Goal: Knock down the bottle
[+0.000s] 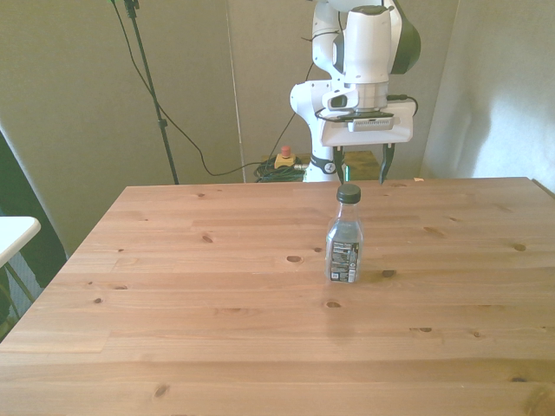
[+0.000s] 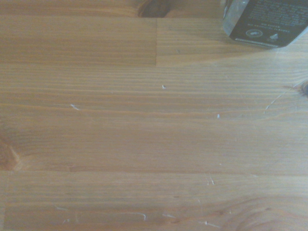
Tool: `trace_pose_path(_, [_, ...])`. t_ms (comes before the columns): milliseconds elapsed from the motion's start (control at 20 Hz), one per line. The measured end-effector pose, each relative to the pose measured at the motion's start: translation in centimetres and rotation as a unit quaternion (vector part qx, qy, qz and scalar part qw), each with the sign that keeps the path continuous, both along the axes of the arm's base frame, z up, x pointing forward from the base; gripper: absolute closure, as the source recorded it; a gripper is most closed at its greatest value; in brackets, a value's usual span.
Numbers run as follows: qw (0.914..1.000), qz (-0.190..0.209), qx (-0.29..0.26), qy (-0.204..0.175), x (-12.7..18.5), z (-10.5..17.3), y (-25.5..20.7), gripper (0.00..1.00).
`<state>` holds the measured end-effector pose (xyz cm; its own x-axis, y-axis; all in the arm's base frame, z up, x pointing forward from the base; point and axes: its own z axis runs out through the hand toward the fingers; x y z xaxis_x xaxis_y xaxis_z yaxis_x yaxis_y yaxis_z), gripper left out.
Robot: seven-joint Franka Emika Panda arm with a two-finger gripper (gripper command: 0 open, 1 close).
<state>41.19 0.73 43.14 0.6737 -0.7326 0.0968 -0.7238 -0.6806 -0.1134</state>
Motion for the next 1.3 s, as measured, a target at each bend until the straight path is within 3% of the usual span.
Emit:
trace_pose_path(50, [1.0, 0.0, 0.0, 0.0, 0.0, 0.0, 0.0, 0.0])
trace_pose_path(100, [1.0, 0.0, 0.0, 0.0, 0.0, 0.0, 0.0, 1.0])
trace_pose_path(300, [1.0, -0.004, 0.001, -0.001, 1.2, 2.2, 0.7, 1.0])
trace_pose_path(600, [0.9977, -0.066, 0.013, -0.008, 4.9, 5.8, 1.5, 1.0])
trace_pose_path(950, [0.9927, -0.119, -0.007, -0.017, 8.8, 6.4, -0.6, 1.0])
trace_pose_path(1300, [0.9895, -0.143, -0.014, -0.016, 11.7, 6.1, -3.8, 1.0])
